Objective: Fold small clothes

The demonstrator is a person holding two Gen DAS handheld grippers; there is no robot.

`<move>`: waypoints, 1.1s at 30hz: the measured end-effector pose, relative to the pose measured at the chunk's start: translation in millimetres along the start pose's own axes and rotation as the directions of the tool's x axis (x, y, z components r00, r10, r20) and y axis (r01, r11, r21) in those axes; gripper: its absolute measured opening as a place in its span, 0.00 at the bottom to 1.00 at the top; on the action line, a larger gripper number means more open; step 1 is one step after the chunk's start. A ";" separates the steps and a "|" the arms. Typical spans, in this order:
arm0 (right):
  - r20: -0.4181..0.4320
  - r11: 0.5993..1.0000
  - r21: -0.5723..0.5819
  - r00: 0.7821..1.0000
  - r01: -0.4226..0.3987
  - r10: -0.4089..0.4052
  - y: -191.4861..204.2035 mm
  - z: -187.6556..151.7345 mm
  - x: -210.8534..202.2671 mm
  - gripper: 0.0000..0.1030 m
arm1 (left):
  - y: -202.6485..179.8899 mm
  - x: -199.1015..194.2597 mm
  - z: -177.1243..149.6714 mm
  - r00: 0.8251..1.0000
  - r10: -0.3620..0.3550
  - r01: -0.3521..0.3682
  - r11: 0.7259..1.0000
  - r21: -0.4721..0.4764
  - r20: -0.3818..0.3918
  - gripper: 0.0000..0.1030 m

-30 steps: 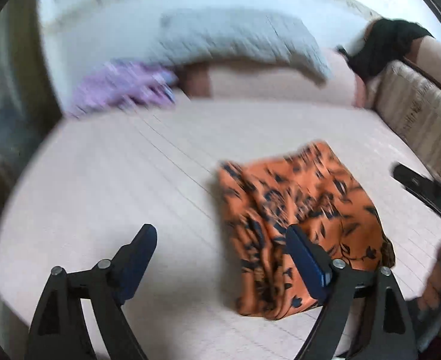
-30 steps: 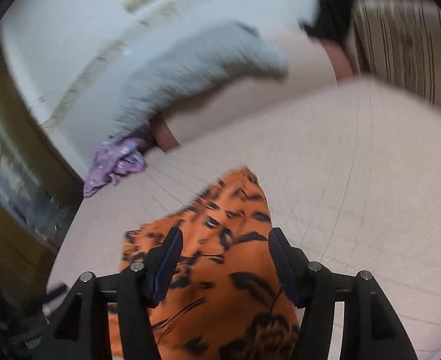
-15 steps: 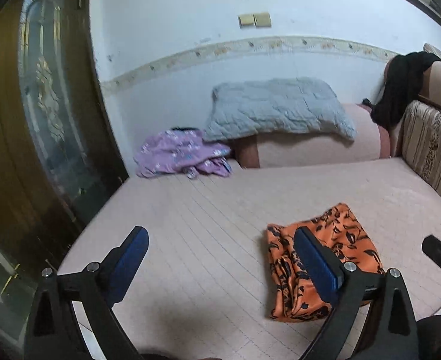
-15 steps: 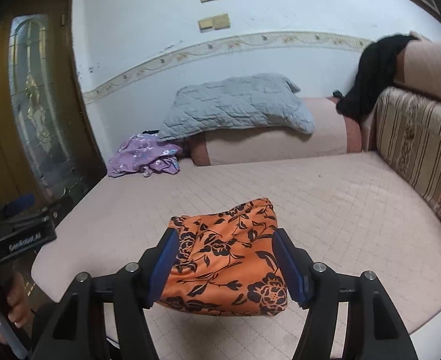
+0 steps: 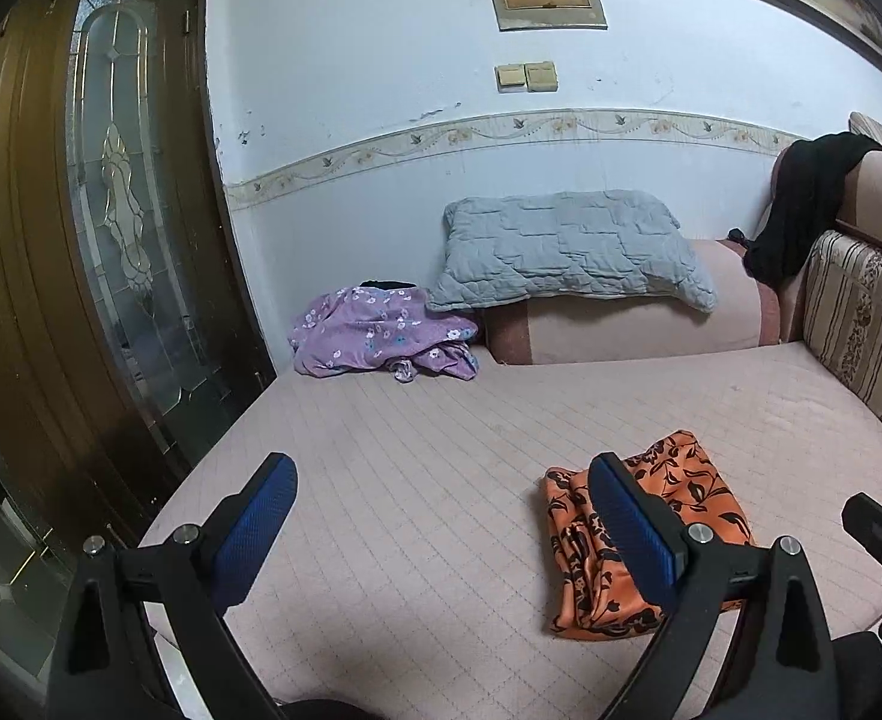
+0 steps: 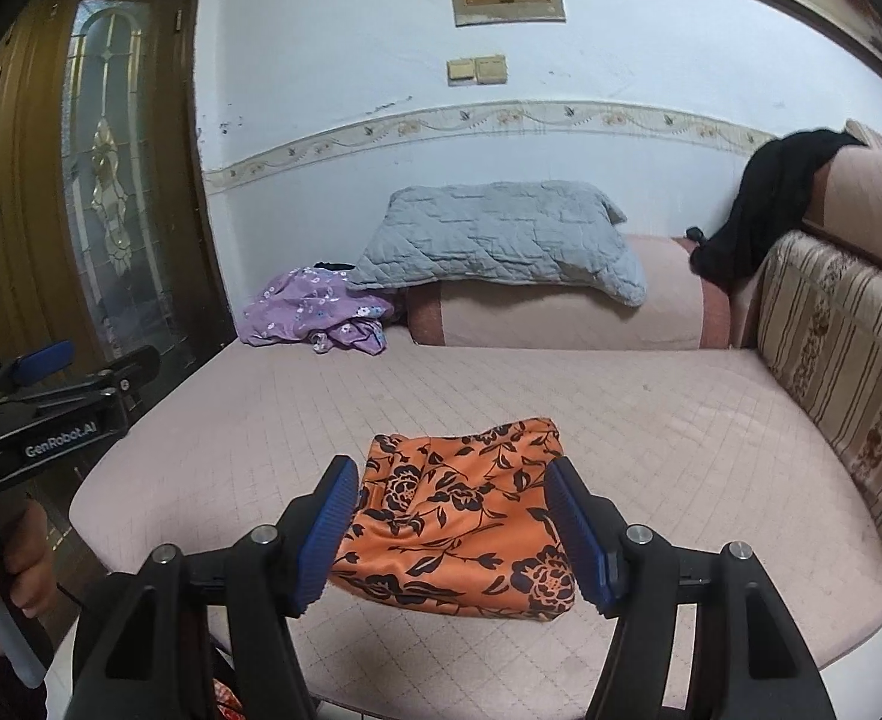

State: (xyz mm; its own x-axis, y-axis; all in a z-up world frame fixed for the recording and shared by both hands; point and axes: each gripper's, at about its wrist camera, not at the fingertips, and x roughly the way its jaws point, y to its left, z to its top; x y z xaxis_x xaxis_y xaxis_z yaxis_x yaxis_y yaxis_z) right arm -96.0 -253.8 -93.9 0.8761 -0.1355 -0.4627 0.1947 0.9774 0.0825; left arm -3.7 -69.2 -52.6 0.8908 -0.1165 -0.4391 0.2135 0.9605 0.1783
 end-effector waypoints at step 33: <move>-0.006 0.996 -0.079 0.999 0.037 -0.038 29.1 5.5 -22.2 0.67 | 20.6 -39.7 4.0 0.997 0.030 -0.027 0.999 -0.043 0.073 0.96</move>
State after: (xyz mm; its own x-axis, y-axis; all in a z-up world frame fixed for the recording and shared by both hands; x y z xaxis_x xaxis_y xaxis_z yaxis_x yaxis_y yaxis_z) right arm -107.4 -223.2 -76.4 0.8655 -0.1712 -0.4708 0.1918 0.9814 -0.0043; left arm -33.0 -45.8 -27.9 0.9238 -0.1059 -0.3679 0.1723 0.9732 0.1523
